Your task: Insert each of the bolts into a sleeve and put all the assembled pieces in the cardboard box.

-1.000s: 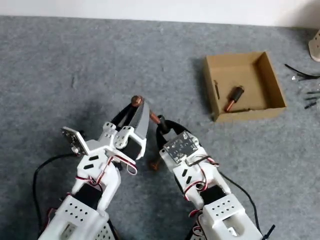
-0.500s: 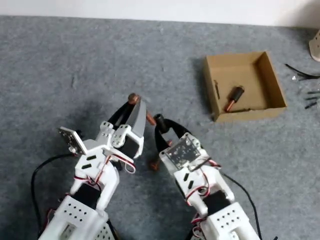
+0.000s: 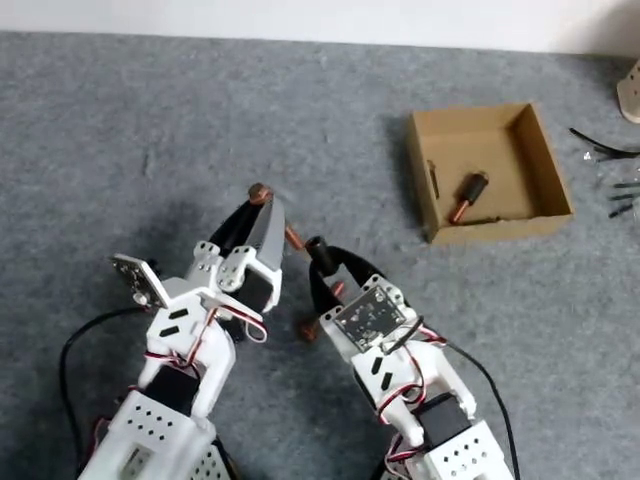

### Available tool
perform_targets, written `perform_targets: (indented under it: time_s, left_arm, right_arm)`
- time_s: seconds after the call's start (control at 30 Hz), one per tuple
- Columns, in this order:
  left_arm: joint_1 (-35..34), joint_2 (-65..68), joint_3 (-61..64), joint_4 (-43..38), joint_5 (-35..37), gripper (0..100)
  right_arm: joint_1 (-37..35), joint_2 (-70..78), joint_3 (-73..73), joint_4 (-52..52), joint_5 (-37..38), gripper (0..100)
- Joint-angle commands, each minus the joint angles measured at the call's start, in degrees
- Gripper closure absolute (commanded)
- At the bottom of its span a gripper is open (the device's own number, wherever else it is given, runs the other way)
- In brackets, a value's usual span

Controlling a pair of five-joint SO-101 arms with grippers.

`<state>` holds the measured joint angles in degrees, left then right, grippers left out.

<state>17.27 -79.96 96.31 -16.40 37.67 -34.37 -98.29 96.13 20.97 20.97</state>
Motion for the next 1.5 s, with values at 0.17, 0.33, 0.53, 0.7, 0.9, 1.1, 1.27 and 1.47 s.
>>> perform_targets:
  time_s: [0.17, 0.33, 0.53, 0.7, 0.9, 1.1, 1.27, 1.47]
  left_arm:
    - [-0.4, -1.5, -1.3, -0.4, 3.6, 100]
    - [1.9, -1.5, -0.6, 0.1, 3.7, 100]
    - [5.2, -1.5, 1.4, 0.9, 3.3, 100]
    - [5.4, -1.5, 1.3, 2.0, 3.3, 100]
    - [5.8, -1.5, -0.6, 8.8, 3.5, 100]
    - [9.2, -1.5, -4.4, 19.3, 3.3, 100]
    - [9.7, -1.5, -5.8, 23.6, 3.3, 100]
    - [9.7, -1.5, -5.7, 23.6, 3.3, 100]
  right_arm:
    - [-3.3, -0.8, 6.6, 2.1, 0.7, 99.3]
    - [-3.2, -0.8, 6.6, 2.0, 0.7, 99.3]
    - [-2.7, -0.8, 6.5, 2.0, 0.7, 99.3]
    - [-1.0, -1.1, 6.5, 1.9, 0.7, 99.3]
    - [-0.9, -1.1, 6.5, 1.9, 0.7, 99.3]
    - [0.1, -1.3, 6.5, 1.9, 0.7, 99.3]
    - [0.3, -1.2, 6.5, 1.9, 0.8, 99.3]
    - [2.1, -1.4, 6.5, 1.8, 0.8, 99.3]
